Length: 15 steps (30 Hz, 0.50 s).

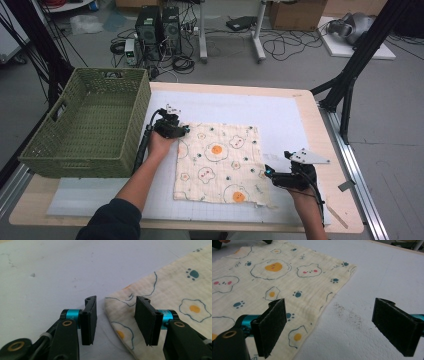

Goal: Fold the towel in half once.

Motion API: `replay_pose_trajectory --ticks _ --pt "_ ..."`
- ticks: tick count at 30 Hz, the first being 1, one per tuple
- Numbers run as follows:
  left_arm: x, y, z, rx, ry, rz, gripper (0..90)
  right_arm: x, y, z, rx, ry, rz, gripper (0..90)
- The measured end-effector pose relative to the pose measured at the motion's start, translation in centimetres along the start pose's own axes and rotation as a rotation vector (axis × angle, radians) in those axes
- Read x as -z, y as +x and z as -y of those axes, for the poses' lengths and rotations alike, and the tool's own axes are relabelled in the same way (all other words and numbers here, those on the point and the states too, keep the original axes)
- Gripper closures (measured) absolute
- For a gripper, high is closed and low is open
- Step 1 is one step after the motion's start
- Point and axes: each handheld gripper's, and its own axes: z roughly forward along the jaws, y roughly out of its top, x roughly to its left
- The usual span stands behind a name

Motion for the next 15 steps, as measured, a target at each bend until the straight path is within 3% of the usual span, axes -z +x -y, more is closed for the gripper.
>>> replay_pose_trajectory --ticks 2,6,13,15 --pt "0.1 0.1 0.0 -0.001 0.001 0.012 59.2 -0.2 0.1 0.0 0.001 0.006 -0.001 11.7" --pt "0.3 -0.4 0.0 -0.03 0.005 0.041 84.8 -1.2 -0.2 -0.3 -0.006 0.028 0.013 11.8" --pt "1.3 -0.1 0.3 0.036 -0.066 0.064 86.0 -3.5 -1.2 -2.0 -0.006 0.06 0.031 11.7" --pt "1.7 0.0 0.4 0.061 -0.092 0.072 85.9 -4.8 -1.8 -2.7 -0.029 0.08 0.037 11.7"
